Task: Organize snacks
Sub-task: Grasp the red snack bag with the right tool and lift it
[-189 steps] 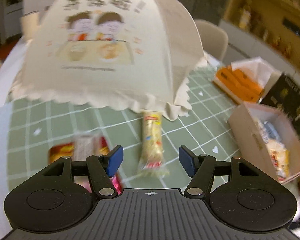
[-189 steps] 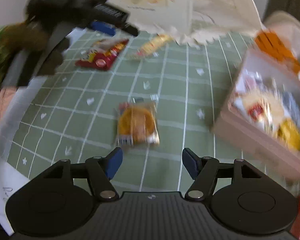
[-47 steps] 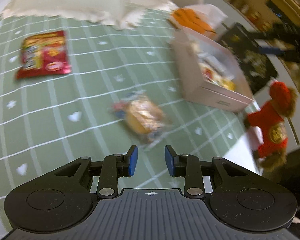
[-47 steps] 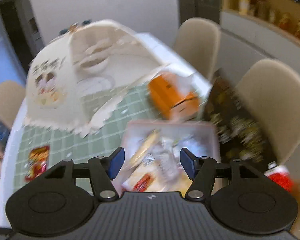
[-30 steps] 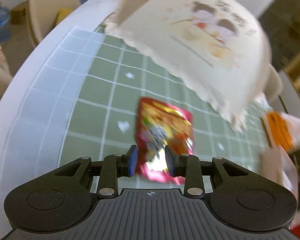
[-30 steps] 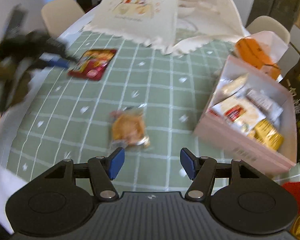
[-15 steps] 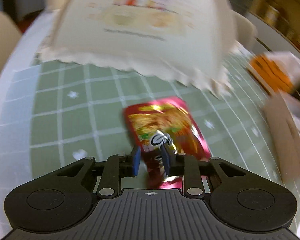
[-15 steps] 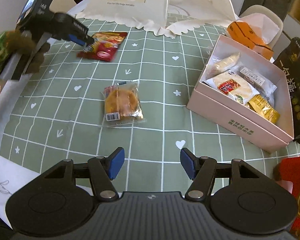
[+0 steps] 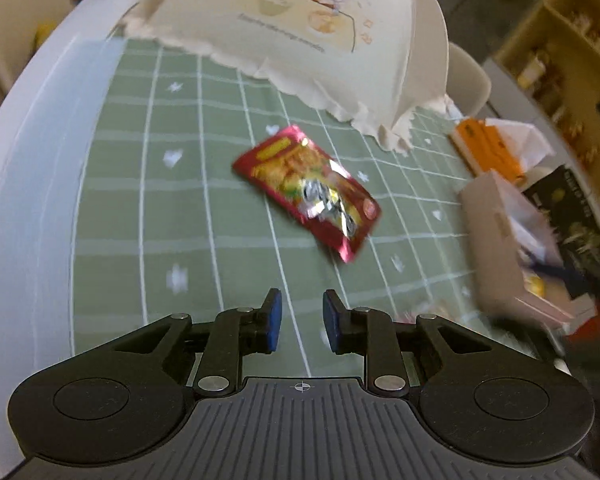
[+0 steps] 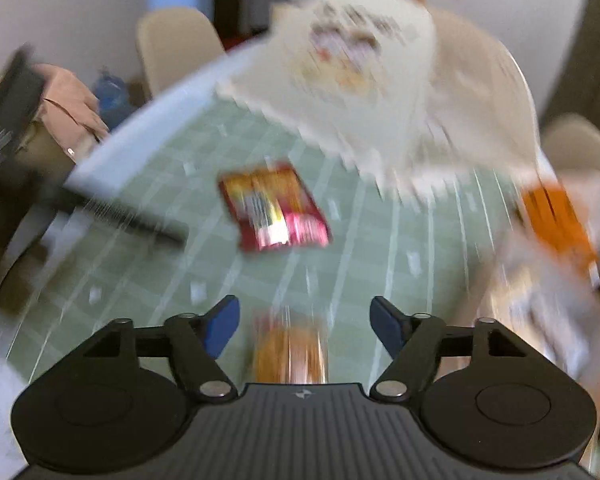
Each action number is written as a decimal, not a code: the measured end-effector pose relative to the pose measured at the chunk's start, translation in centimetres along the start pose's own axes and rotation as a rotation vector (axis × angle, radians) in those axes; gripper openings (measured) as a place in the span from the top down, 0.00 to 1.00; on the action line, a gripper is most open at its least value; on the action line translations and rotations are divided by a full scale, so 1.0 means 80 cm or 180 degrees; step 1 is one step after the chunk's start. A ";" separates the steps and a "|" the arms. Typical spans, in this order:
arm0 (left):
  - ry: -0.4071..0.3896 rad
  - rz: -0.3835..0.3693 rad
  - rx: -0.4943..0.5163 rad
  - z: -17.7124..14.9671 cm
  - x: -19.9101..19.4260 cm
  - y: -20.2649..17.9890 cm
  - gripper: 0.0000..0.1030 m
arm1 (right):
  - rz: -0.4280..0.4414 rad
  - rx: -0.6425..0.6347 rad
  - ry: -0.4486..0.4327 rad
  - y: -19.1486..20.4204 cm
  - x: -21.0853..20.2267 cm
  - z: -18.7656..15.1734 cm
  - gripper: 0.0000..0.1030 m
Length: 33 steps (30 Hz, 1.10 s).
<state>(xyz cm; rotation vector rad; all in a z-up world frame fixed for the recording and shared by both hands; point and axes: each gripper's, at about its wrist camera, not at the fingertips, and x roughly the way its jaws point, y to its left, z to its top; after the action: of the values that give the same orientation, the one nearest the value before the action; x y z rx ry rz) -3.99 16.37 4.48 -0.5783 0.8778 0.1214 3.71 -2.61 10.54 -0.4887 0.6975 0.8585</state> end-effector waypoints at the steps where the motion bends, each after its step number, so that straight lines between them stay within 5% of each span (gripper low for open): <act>1: 0.0004 0.0001 -0.0053 -0.010 -0.012 0.001 0.74 | 0.0069 -0.0032 -0.0007 -0.001 0.019 0.012 0.26; 6: -0.0001 0.0014 -0.0192 -0.060 -0.059 0.003 0.74 | 0.0332 -0.0191 0.0155 0.000 0.117 0.051 0.26; 13: -0.0036 0.0202 -0.0427 -0.088 -0.089 0.028 0.74 | 0.0046 -0.0744 0.0267 0.036 0.180 0.065 0.25; 16: -0.0044 0.0165 -0.0502 -0.087 -0.085 0.033 0.74 | 0.0173 -0.0508 0.0375 0.021 0.188 0.066 0.23; 20: 0.0016 0.0055 -0.0442 -0.087 -0.077 0.022 0.74 | 0.0402 0.0261 0.0549 -0.025 0.203 0.065 0.08; 23: 0.0076 0.0006 -0.0384 -0.089 -0.072 0.015 0.74 | 0.0305 0.0477 0.0535 -0.035 0.200 0.063 0.09; 26: 0.0085 -0.0007 -0.0410 -0.090 -0.069 0.016 0.74 | 0.0276 0.0407 0.0585 -0.027 0.184 0.064 0.24; 29: 0.0079 -0.0025 -0.0451 -0.087 -0.066 0.018 0.74 | 0.0489 0.0615 0.0584 -0.032 0.148 0.060 0.52; 32: 0.0095 -0.0122 -0.0503 -0.082 -0.055 0.017 0.74 | 0.0636 0.0681 0.0790 -0.032 0.117 0.038 0.99; 33: 0.0105 -0.0151 -0.0505 -0.080 -0.050 0.016 0.74 | 0.0703 0.0729 0.0849 -0.032 0.112 0.030 0.99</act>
<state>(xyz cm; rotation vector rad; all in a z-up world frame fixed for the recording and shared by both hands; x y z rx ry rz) -11.42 14.62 3.74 -0.7506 0.8909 0.1398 10.75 2.06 5.98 -0.3259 1.0973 0.9143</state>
